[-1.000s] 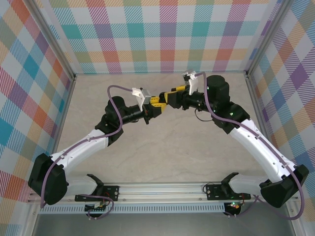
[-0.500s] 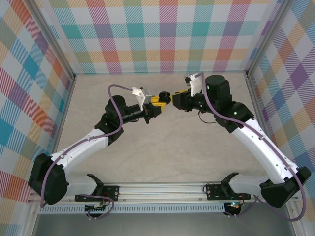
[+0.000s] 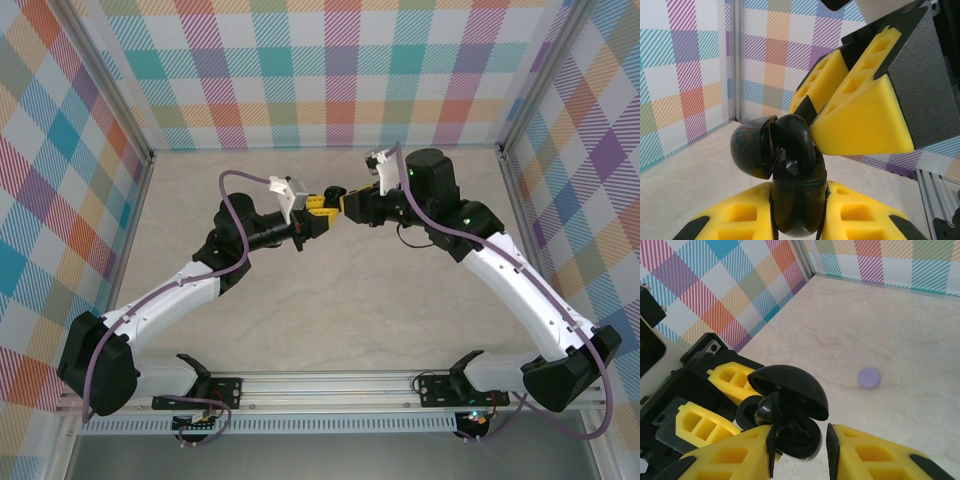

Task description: Insert wireless bluetooth earbuds into charging case

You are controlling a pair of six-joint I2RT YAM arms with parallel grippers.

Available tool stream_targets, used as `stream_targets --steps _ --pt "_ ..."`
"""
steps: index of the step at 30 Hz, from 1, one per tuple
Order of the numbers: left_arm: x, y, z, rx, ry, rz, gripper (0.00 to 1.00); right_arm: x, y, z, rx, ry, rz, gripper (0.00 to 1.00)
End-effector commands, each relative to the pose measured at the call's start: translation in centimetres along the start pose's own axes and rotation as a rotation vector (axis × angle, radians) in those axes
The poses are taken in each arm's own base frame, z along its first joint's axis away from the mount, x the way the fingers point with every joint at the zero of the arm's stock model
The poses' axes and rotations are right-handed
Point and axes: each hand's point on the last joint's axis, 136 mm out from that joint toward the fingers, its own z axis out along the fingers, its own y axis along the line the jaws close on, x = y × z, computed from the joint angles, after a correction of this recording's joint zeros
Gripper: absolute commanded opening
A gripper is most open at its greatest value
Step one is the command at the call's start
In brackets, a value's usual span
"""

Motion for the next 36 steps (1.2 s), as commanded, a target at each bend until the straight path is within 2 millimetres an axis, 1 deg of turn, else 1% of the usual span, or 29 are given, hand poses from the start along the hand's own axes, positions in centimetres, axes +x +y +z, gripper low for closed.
stream_targets --steps 1,7,12,15,20,24,27,30,32,36 --pt "-1.7 -1.1 0.1 0.038 -0.035 0.032 0.05 -1.3 1.1 -0.6 -0.027 -0.027 -0.034 0.35" --pt "-1.7 -1.3 0.1 0.050 -0.036 0.036 0.05 -1.1 0.3 -0.5 0.019 -0.016 -0.023 0.36" --pt "-1.6 -1.6 0.1 0.066 -0.031 0.046 0.05 -1.1 0.2 -0.4 0.021 -0.007 -0.016 0.39" --pt "-1.7 -1.9 0.0 0.081 -0.033 0.049 0.04 -1.0 0.2 -0.2 0.020 -0.001 -0.012 0.40" --pt "-1.6 -1.6 0.1 0.067 -0.026 0.044 0.04 -0.9 0.3 -0.3 0.013 0.006 -0.013 0.40" --pt "-1.3 -0.7 0.2 0.017 -0.013 0.034 0.04 -0.9 0.5 -0.6 0.005 -0.002 -0.018 0.45" --pt "-0.9 -0.6 0.2 0.011 -0.006 0.029 0.04 -1.1 0.5 -1.1 0.020 -0.024 -0.021 0.46" --pt "-0.7 -0.4 0.2 0.004 -0.002 0.023 0.03 -1.3 -0.1 -1.8 0.063 -0.062 -0.019 0.47" --pt "-0.8 -0.4 0.2 0.002 -0.003 0.022 0.03 -1.0 -1.0 -2.0 0.104 -0.074 -0.007 0.46" --pt "-1.0 -0.6 0.2 0.017 -0.005 0.017 0.03 -0.6 -1.9 -2.2 0.130 -0.080 0.020 0.43"
